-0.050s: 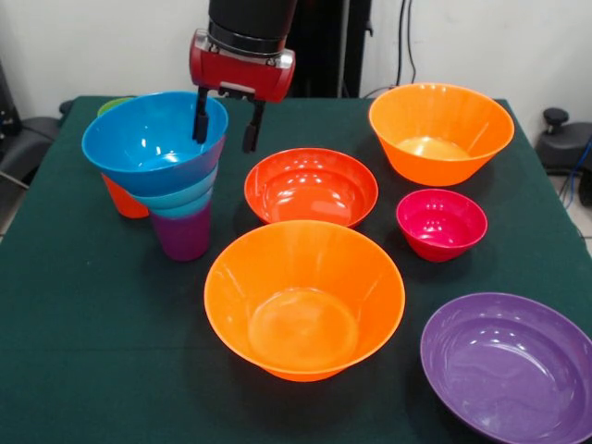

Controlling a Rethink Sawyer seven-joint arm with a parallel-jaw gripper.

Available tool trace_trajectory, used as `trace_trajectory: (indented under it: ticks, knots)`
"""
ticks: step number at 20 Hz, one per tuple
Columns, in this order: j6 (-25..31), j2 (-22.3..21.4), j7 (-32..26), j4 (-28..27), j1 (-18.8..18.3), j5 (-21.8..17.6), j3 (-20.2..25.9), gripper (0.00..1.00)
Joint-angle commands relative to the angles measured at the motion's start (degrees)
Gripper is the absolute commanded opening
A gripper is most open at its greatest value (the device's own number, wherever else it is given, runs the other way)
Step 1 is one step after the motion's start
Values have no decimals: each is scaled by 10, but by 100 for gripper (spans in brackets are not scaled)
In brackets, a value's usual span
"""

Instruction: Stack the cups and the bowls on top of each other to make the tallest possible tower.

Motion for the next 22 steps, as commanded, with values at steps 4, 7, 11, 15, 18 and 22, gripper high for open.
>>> trace_trajectory:
  ticks: [4, 7, 11, 15, 18, 22]
  knots:
    - [-11, -21, 29, 30, 2, -6, 36, 100]
    - [9, -39, 27, 31, 9, -4, 29, 100]
    - [36, -62, 20, 37, 11, 4, 30, 100]
    - [65, -79, 15, 34, 14, 14, 34, 100]
    - [82, -86, 16, 29, 18, 18, 35, 100]
    - [103, -96, 15, 20, 20, 28, 39, 100]
